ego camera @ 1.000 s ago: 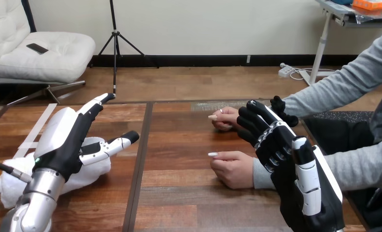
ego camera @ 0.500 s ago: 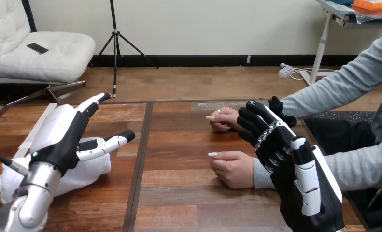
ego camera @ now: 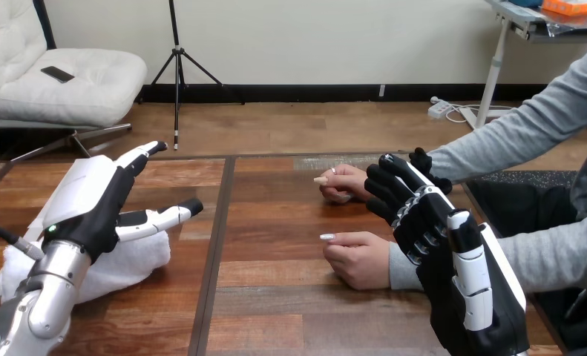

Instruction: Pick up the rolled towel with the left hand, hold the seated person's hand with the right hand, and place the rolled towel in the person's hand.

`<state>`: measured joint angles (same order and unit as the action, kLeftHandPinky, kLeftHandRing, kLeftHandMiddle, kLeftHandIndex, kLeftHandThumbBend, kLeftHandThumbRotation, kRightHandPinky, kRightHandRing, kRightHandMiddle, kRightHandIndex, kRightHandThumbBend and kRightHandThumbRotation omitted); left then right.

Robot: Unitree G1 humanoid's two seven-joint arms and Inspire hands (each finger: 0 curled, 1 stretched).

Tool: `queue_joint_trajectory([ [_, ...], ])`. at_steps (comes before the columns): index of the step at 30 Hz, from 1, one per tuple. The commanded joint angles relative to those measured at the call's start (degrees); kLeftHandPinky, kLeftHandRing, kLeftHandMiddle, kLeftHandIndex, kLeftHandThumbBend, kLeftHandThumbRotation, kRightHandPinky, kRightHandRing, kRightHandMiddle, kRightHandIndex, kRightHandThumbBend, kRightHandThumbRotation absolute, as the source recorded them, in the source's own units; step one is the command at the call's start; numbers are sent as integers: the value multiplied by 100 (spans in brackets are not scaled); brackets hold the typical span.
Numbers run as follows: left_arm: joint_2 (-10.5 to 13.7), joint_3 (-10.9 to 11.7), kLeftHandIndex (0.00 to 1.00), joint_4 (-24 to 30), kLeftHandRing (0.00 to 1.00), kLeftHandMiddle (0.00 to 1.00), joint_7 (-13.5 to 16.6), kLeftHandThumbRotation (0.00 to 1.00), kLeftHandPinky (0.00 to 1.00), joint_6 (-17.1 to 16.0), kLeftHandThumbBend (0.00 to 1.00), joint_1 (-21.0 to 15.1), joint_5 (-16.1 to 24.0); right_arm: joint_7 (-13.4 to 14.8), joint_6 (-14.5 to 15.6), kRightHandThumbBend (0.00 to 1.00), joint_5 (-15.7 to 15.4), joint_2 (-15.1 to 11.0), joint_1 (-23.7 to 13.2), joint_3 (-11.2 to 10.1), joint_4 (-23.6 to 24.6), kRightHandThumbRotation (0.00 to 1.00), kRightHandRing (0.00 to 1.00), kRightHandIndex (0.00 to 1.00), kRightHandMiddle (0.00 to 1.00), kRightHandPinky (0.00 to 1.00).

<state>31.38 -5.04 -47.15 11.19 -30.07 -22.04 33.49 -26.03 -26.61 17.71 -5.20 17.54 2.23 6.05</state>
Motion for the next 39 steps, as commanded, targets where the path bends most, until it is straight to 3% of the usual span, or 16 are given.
queue_joint_trajectory([
  [1,207,-167,89,-142,88,91,210,69,84,36,72,-547,130,14,-152,59,-11,-13,-269,-24,319,100,92,89,90,92],
  [13,286,-493,88,-466,88,90,601,70,88,343,76,-790,537,16,-149,59,4,-14,-244,-31,332,100,92,89,90,92],
  [18,299,-617,89,-560,89,91,689,72,89,492,82,-867,668,16,-154,58,8,-14,-239,-36,330,100,92,89,90,92],
  [39,321,-939,92,-489,92,94,514,71,92,1202,100,-930,823,80,-137,60,-11,-37,-234,-68,357,100,90,88,88,87],
])
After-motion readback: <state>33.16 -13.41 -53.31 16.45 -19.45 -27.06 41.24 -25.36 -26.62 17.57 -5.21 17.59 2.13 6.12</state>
